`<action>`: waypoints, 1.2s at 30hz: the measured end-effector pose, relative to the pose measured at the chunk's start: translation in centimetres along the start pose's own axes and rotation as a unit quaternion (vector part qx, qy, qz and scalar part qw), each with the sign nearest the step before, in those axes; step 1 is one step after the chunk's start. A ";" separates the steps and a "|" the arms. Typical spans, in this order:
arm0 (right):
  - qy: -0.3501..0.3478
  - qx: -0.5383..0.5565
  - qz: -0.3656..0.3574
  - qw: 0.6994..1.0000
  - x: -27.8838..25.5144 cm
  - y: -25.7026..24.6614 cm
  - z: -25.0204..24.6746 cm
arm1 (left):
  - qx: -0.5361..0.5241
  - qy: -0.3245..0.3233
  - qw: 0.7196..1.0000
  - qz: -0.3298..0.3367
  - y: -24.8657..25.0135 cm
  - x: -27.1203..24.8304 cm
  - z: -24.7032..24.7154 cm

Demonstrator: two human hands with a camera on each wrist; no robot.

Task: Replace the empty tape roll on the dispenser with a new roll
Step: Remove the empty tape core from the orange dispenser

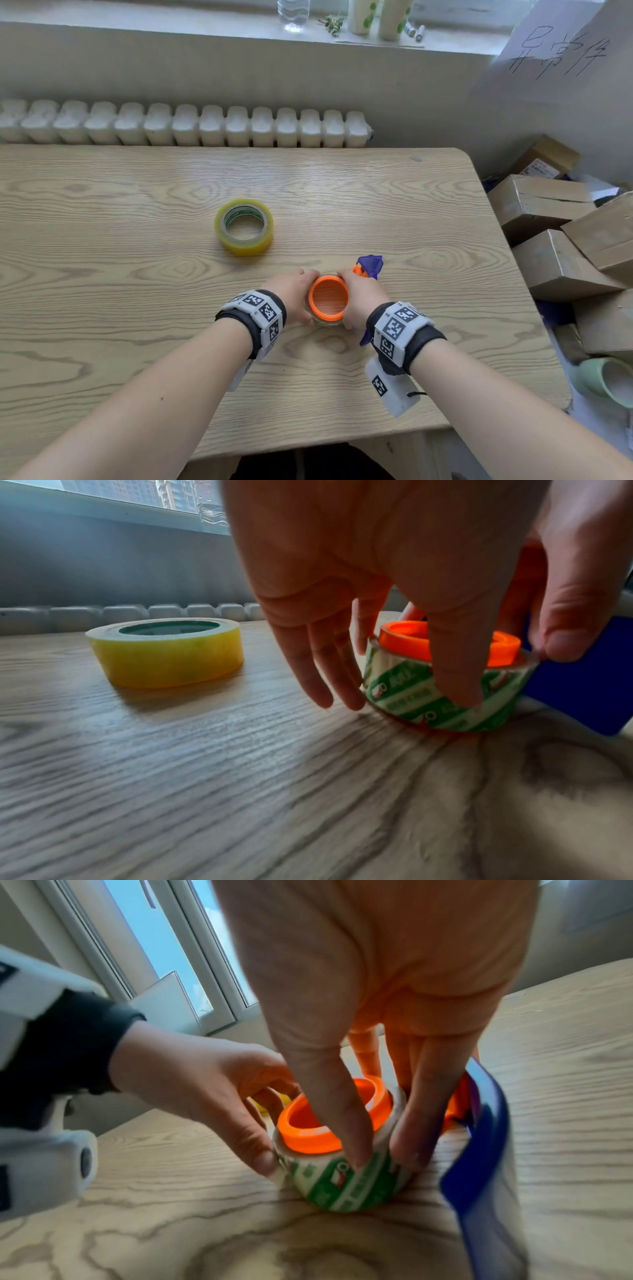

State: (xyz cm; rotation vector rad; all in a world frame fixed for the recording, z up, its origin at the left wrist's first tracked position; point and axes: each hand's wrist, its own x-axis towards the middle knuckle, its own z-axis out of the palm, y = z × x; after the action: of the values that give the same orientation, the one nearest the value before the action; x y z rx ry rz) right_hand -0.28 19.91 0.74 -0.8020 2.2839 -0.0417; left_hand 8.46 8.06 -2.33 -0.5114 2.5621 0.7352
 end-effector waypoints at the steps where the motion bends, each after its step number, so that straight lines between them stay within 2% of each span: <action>1: 0.004 0.000 0.001 1.000 -0.1 0.0 0.1 | -0.001 0.001 1.000 0.001 0.0 0.0 -0.1; 12: 0.033 0.025 -0.010 0.999 -1.0 -0.2 -0.8 | 0.018 0.001 1.000 0.008 0.8 -1.3 -2.1; 18: 0.030 0.029 -0.009 0.999 -1.4 -0.1 -3.3 | 0.050 -0.005 0.999 0.009 1.9 -1.6 -5.5; 22: 0.051 0.056 -0.014 0.997 -1.7 0.4 -5.8 | 0.065 0.018 0.998 0.008 3.2 -1.2 -7.6; 29: 0.116 0.134 0.013 0.984 -0.9 2.6 -9.0 | 0.080 0.056 0.995 0.027 7.2 1.4 -10.0; 36: 0.156 0.187 0.046 0.969 0.9 7.4 -11.8 | 0.103 0.064 0.992 0.043 12.0 6.8 -10.4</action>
State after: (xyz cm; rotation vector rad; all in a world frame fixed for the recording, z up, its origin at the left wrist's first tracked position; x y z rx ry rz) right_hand -12.26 23.16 7.24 -0.5168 2.4924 -0.5748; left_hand -5.75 10.09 7.26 -0.3952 2.7556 0.4715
